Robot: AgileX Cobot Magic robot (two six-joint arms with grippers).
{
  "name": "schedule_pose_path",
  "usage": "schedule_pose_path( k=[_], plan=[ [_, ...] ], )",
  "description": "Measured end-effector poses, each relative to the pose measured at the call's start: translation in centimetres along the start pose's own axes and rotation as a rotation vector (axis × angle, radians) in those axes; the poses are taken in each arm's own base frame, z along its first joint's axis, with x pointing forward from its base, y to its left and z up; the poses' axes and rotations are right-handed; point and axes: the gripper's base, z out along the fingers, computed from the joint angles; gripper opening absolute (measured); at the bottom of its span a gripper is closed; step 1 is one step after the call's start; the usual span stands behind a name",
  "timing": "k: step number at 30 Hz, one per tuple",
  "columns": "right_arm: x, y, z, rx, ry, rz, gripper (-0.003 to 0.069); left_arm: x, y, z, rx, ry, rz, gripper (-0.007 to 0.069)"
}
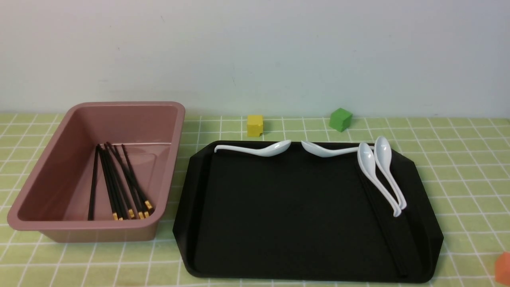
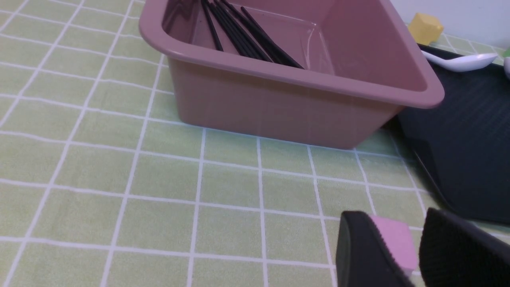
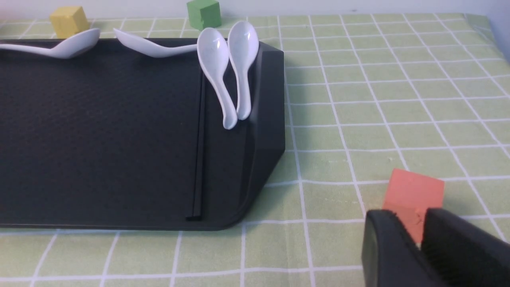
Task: On green tablecloth take chopsticks from black tray and put them in box.
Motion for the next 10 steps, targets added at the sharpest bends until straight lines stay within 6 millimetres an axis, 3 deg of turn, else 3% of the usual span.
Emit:
schedule_pose_path(
  k=[10],
  plan=[
    [0.00, 0.00, 0.00, 0.000, 0.000, 0.000, 0.0178, 0.00, 0.00, 0.00, 0.000, 0.000, 0.000, 0.0238]
  ],
)
